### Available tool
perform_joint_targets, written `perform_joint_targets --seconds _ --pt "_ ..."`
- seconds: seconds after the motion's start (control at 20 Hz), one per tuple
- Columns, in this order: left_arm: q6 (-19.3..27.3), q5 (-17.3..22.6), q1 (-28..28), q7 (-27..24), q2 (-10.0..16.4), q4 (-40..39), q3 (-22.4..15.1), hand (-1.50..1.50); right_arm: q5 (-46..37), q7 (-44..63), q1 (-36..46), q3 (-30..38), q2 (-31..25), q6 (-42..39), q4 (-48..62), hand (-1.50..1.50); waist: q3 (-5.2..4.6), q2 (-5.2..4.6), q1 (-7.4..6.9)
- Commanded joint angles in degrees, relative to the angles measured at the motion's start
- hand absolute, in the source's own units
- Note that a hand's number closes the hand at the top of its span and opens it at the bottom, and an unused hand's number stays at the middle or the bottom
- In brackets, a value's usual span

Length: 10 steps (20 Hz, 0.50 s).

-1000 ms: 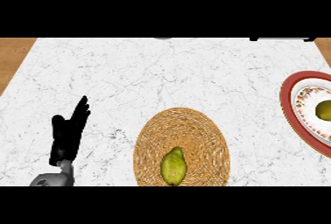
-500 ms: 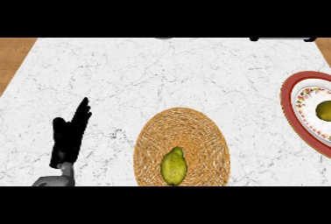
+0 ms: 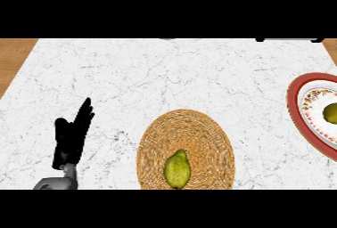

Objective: Pick the lemon from the placemat and place it in the plate

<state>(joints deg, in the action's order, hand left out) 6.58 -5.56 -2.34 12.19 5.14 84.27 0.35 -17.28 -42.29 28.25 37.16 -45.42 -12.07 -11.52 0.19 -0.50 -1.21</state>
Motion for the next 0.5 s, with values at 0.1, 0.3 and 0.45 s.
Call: perform_joint_targets --seconds 0.1,0.3,0.45 --pt "-0.27 -0.55 2.29 0.65 -0.37 2.04 -1.13 0.00 0.69 -0.19 -2.10 0.25 -3.77 -1.63 1.94 -1.50 0.07 -0.02 -0.19" --pt "-2.34 1.43 -1.20 1.19 1.58 0.37 1.25 0.00 1.05 -0.34 -1.63 0.49 -3.36 0.84 2.29 -1.50 0.11 -0.14 -0.34" --pt "-0.39 -0.97 3.20 -1.56 -0.83 1.31 -1.46 0.00 1.54 -1.60 -3.59 0.95 -3.74 1.76 2.82 -1.50 0.16 -0.17 -0.56"
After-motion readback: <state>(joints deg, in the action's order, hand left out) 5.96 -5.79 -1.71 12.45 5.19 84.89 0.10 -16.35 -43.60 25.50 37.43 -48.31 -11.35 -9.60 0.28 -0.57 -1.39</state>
